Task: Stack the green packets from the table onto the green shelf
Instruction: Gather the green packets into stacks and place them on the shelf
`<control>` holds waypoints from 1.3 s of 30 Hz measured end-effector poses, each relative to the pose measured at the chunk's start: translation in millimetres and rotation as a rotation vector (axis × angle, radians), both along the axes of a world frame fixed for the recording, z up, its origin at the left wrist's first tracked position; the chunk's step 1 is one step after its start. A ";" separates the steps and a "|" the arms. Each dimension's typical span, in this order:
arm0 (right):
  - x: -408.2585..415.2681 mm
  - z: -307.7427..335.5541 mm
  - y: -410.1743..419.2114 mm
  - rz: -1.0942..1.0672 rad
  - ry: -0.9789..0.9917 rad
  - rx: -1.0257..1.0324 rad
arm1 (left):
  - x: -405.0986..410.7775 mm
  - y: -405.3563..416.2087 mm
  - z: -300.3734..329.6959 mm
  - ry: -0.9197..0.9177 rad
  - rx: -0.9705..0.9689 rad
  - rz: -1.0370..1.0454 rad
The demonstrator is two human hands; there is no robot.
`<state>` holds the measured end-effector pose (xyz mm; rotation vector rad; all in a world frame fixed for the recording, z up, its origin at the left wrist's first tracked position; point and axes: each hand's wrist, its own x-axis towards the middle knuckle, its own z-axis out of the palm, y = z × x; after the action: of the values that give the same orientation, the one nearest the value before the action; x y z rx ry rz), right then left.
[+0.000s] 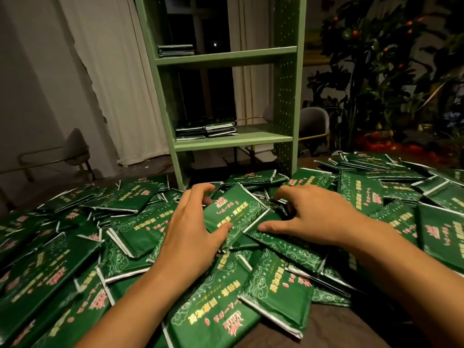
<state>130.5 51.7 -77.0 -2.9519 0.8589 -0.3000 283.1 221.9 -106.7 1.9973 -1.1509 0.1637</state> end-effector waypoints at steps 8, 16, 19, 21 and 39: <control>-4.7 -1.7 0.3 0.308 -0.466 0.486 | 8.7 -5.4 2.7 0.430 -0.295 0.024; 29.7 -16.2 29.7 0.421 -0.802 0.226 | -2.6 -5.7 10.3 0.661 -0.320 -0.206; 28.1 -11.8 27.2 0.391 -0.855 0.231 | -0.4 -4.1 8.3 0.620 -0.320 -0.187; 18.5 -5.6 16.9 0.312 -0.802 0.373 | 0.8 -3.2 11.4 0.622 -0.368 -0.154; 11.2 -5.6 30.8 0.099 -0.572 0.304 | 3.2 0.6 19.2 0.620 -0.404 -0.074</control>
<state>141.7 82.5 -82.6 -2.4147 0.6089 -0.8640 286.3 222.5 -87.5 1.4869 -0.7170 -0.2338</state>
